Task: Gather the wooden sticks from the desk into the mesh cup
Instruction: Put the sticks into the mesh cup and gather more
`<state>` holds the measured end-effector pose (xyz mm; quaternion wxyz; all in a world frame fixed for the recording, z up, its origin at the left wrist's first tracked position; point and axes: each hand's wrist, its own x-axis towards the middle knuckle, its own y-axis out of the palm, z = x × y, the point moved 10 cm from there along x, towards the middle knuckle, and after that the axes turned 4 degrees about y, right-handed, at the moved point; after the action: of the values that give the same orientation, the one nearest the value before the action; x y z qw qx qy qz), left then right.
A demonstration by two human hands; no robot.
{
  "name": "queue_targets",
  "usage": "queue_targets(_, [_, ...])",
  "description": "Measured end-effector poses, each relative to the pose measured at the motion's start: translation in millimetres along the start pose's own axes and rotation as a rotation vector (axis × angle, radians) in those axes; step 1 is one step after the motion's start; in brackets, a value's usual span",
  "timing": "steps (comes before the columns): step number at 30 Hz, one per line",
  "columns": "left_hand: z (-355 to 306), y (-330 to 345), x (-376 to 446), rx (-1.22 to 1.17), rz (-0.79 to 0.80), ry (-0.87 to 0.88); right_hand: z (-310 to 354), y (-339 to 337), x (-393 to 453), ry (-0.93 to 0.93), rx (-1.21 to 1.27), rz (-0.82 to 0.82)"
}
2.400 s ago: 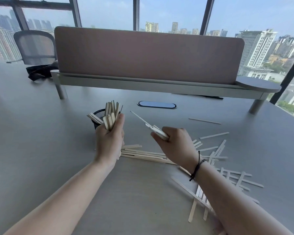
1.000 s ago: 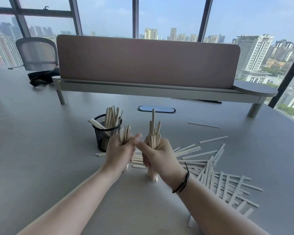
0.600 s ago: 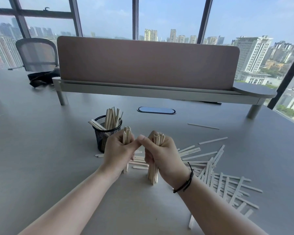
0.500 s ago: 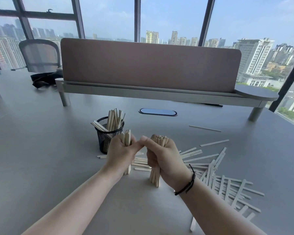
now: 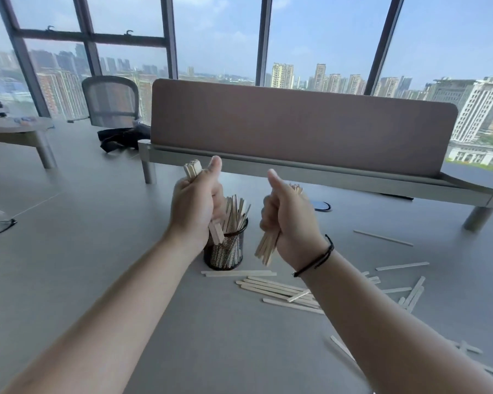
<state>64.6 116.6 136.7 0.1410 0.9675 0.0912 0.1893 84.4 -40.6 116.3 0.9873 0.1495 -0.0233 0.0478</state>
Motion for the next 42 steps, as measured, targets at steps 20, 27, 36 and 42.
queue_targets(20, [29,-49,53,0.091,-0.257,-0.031,-1,36,64,-0.002,0.143,-0.217])
queue_targets(27, [34,-58,58,-0.093,-0.326,-0.069,-6,28,72,0.011,0.224,-0.267])
queue_targets(36, [31,-58,58,-0.178,-0.345,0.002,-18,43,67,-0.107,-0.221,-0.157])
queue_targets(42, [21,-54,58,-0.212,-0.355,0.071,-24,45,65,-0.104,-0.21,-0.118])
